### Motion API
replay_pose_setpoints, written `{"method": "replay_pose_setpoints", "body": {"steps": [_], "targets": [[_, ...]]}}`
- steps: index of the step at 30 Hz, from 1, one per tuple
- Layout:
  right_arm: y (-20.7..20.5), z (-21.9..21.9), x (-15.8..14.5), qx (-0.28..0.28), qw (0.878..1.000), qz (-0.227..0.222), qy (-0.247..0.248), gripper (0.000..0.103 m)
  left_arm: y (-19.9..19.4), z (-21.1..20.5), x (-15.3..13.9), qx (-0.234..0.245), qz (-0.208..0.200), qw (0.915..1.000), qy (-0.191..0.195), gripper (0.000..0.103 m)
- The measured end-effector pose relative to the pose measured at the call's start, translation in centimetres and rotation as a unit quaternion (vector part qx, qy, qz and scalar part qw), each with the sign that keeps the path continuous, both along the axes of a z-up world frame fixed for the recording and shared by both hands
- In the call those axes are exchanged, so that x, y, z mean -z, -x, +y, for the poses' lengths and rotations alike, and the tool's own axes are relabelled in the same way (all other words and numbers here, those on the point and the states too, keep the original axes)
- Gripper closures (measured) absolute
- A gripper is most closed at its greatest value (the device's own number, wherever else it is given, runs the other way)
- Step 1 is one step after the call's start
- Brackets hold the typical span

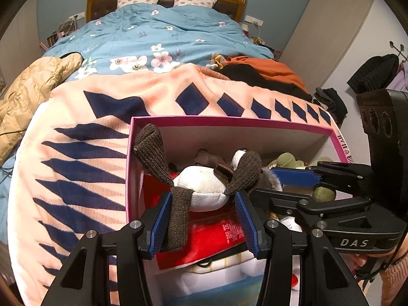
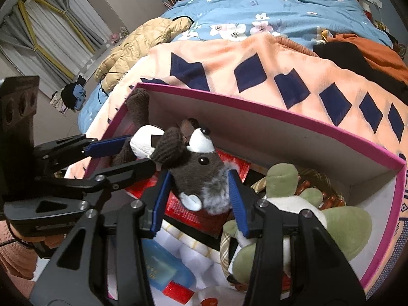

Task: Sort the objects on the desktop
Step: 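Lower the grey bear into the pink box beside the red packet, then open the right gripper to release the bear and withdraw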

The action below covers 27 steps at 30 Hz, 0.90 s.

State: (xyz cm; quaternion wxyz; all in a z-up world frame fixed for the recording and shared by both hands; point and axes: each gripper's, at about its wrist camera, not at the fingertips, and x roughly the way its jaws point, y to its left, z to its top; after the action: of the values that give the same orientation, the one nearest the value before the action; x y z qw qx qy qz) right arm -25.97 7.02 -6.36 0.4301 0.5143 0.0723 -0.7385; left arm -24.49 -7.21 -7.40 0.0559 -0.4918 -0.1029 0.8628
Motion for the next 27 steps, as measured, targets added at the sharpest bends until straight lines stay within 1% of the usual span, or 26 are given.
{"method": "replay_pose_setpoints", "body": {"steps": [8,12,16,22,27], "targets": [[-0.3,-0.5,0.4,-0.003,1.0,0.024,-0.02,0.056,0.2,0.2,0.0,0.001,0.003,1.0,0.008,0.052],[-0.3,-0.3,0.3,0.001,0.999,0.029,-0.023,0.056,0.2,0.3,-0.1,0.001,0.004,0.9999,0.01,0.052],[-0.7,0.3,-0.5,0.005,0.999,0.032,-0.007,0.056,0.3,0.3,0.0,0.001,0.004,0.9999,0.01,0.052],[-2.2,0.5,-2.1,-0.009,0.998,0.06,0.007,0.056,0.1,0.2,-0.1,-0.001,0.005,1.0,0.005,0.052],[-3.2,0.7,-3.0,-0.016,0.997,0.069,0.021,0.056,-0.5,0.2,-0.7,-0.003,0.02,0.9998,0.007,0.052]]}}
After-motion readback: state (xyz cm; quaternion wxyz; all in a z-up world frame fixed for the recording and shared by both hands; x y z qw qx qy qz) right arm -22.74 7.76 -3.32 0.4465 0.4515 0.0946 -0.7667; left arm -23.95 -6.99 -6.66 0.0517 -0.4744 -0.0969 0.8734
